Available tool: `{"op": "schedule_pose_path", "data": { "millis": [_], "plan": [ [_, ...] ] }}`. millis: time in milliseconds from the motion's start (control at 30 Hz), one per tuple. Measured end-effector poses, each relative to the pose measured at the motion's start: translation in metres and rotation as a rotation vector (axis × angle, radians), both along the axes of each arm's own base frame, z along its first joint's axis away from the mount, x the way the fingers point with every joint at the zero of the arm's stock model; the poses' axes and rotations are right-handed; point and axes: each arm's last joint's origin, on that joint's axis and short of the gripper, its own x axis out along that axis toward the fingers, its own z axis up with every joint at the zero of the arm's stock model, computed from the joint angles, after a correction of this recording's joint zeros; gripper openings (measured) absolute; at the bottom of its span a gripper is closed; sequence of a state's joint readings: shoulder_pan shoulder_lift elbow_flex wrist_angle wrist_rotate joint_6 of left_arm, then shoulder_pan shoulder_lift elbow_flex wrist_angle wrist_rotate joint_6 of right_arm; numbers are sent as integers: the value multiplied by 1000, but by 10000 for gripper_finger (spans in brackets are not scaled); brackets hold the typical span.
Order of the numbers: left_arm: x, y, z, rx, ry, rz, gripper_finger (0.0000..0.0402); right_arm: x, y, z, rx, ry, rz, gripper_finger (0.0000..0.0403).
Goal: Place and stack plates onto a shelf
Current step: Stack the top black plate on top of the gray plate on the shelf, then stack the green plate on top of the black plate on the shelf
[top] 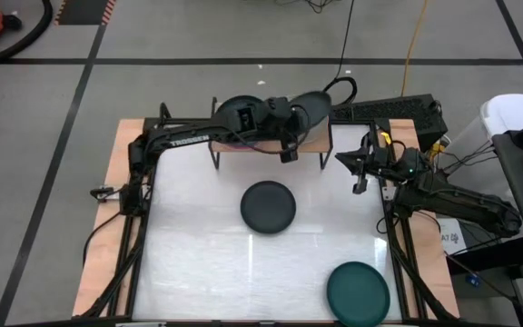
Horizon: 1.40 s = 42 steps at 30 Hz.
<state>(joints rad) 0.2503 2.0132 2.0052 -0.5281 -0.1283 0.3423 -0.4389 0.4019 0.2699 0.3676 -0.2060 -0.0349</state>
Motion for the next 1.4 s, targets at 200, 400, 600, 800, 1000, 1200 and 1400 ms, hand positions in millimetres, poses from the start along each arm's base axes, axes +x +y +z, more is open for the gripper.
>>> {"op": "schedule_pose_path", "data": {
  "millis": [200, 400, 600, 800, 1000, 1200, 1400],
  "plan": [
    [-2, 2, -1, -10, 10, 13, 47, 0, 0, 0, 0, 0, 0, 20],
    [-2, 2, -1, -6, 20, 28, 117, 0, 0, 0, 2, -1, 0, 20],
    [-4, 2, 2, -8, 9, 47, 205, 0, 0, 0, 10, -3, 2, 20],
    [-27, -7, 37, 4, -66, 111, 227, 0, 0, -2, 22, 11, 6, 20],
    [-80, -37, 89, -59, -140, 103, 227, 1, 0, -5, 49, 36, 8, 20],
    [-138, -79, 98, -45, -249, 102, 227, 1, 0, -6, 55, 47, 7, 20],
    [-185, -112, 50, -95, -473, 95, 227, 1, 0, -3, 81, 19, 13, 20]
  ]
}}
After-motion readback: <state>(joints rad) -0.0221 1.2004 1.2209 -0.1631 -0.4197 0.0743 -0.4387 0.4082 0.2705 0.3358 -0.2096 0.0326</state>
